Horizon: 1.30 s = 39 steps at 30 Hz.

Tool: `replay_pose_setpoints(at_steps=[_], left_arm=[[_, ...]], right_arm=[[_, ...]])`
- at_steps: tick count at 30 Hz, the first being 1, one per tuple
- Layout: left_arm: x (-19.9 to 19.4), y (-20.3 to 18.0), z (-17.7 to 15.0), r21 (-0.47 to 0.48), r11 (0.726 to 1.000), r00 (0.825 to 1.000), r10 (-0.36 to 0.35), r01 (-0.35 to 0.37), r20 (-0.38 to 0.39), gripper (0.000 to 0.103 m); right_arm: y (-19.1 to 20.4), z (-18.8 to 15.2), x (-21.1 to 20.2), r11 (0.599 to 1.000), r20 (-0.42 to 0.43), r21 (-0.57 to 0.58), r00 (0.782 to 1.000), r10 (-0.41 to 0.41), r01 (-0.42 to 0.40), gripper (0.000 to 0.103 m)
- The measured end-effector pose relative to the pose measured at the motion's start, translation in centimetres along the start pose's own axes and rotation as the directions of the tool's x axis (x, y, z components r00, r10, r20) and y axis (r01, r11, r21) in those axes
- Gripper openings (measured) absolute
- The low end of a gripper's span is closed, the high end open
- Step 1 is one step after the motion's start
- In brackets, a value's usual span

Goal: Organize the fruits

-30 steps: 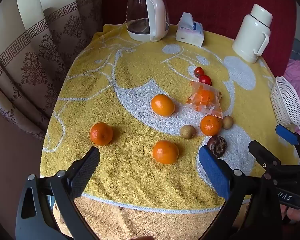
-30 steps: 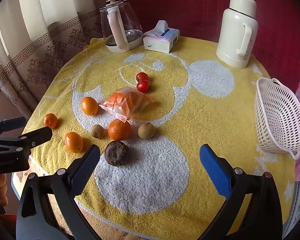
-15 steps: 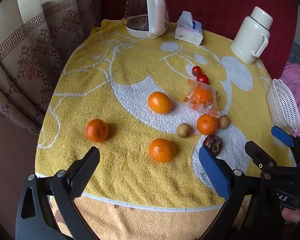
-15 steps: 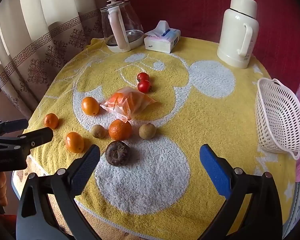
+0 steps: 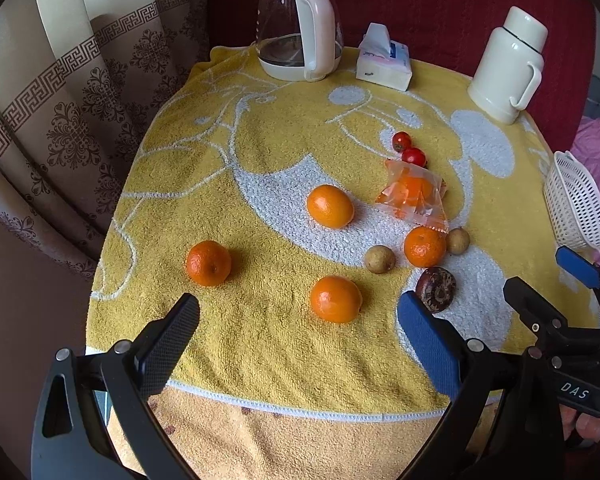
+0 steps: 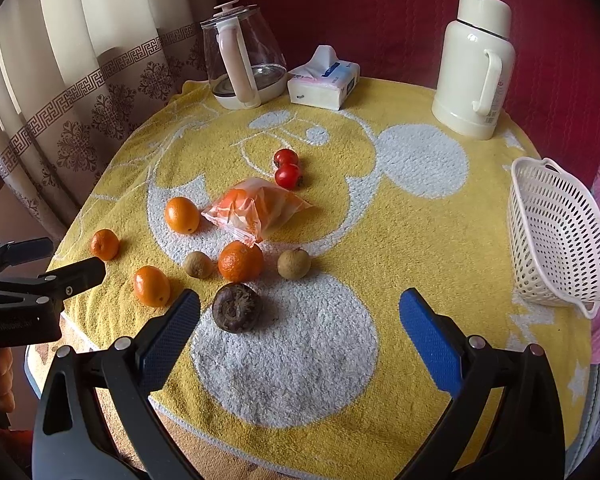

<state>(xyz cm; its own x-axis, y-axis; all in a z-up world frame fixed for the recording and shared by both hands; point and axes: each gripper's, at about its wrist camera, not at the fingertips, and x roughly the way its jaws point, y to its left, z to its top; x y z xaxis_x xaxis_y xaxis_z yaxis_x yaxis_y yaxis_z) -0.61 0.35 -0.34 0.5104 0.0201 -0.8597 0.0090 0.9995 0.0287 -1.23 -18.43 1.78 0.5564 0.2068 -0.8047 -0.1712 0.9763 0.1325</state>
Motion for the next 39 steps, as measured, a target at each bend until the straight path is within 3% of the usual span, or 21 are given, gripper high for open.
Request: replay_pose_setpoints(at_steps=[39], left_arm=[[-0.1,-0.5,-0.9,-0.032,0.998,0.997,0.046,-0.048,-0.058,0.098]], right_arm=[[-1.2,-0.4,-0.2,0.999,-0.023,0.027,1.0,-0.02,0.021,0.101]])
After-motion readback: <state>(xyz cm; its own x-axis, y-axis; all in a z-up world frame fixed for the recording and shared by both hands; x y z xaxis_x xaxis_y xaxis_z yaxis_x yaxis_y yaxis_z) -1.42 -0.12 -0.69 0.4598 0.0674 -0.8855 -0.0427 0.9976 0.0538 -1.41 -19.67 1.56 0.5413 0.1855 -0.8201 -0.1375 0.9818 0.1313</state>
